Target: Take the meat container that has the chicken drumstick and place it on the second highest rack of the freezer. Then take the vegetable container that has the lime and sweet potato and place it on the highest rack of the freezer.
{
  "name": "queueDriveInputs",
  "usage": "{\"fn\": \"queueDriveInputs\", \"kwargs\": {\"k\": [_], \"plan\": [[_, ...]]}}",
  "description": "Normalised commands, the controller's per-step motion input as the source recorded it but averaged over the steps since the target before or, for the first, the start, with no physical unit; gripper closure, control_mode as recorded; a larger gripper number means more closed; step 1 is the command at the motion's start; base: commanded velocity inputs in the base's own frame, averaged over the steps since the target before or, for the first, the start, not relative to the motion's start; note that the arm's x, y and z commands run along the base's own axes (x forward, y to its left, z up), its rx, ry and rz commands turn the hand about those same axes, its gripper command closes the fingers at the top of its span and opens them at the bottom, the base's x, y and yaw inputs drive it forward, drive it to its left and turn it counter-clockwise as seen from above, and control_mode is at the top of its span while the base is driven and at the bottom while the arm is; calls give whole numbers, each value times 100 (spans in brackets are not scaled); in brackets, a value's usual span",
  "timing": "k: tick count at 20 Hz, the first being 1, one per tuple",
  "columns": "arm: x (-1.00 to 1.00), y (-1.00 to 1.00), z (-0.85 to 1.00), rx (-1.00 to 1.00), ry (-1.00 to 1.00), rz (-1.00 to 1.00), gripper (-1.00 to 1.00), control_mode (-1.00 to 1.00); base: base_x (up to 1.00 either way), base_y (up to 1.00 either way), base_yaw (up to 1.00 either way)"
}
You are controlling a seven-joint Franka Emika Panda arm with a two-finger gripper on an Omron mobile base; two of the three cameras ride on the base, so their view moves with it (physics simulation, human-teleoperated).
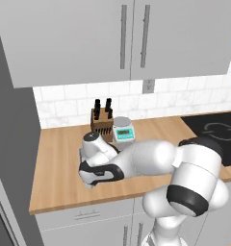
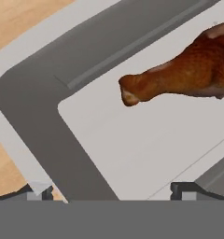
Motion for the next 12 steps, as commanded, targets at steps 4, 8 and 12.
{"fn": "queueDriveInputs", "kwargs": {"k": [4, 8, 12], "plan": [[0, 0, -16, 0, 0, 4, -100, -100, 0, 0, 0], [0, 0, -25, 0, 0, 3, 100, -100, 0, 0, 0], [0, 0, -31, 1, 3, 3, 100, -100, 0, 0, 0]]}}
